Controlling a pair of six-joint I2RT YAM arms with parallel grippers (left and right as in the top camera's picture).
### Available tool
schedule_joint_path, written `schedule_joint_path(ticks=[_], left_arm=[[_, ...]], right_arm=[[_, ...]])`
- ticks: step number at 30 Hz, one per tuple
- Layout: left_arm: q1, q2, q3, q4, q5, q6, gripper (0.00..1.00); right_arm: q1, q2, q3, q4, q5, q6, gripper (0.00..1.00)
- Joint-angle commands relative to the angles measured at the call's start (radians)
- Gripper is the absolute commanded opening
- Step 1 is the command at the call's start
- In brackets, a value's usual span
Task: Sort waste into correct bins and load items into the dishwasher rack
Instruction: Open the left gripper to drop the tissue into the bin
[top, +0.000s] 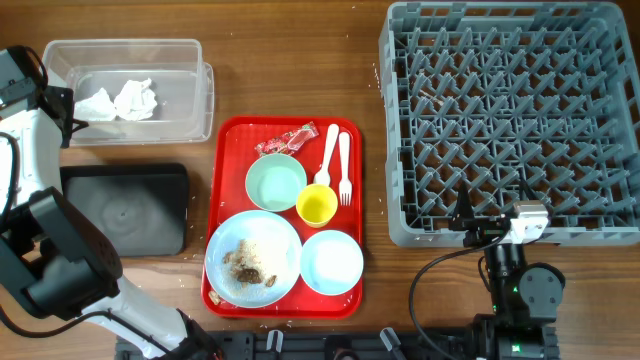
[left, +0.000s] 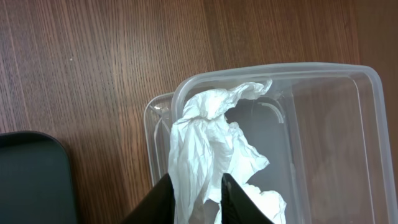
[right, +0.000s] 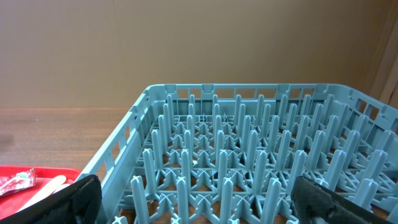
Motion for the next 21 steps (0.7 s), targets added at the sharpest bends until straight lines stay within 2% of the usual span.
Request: schedule_joint_path(ticks=[1,2,7,15,21], left_arm=[[0.006,0.005,0.005,0.004,-0.02,0.032,0.13],[0.006,0.005,0.006,0.004,-0.02,0.032,0.04],[-0.012,0.005,0.005,0.004,-0.016,0.031,0.04],[-0.133,0.005,0.005,0.1,-0.002,0.032,0.04],[-0.186,0.028,0.005,0.115,-0.002,0.032,0.04]], right_arm=[[-0.004,-0.009,-0.001,0.003,0.006,-0.012,1.0],[-0.004,-0.009,-0.001,0.003,0.006,-0.012,1.0],[-0.004,-0.009,-0.002,0.003,0.006,-0.012,1.0],[-0.004,-0.009,-0.002,0.003,0.006,-0.012,1.0],[-0.004,-0.009,-0.002,0.003,0.006,-0.012,1.0]])
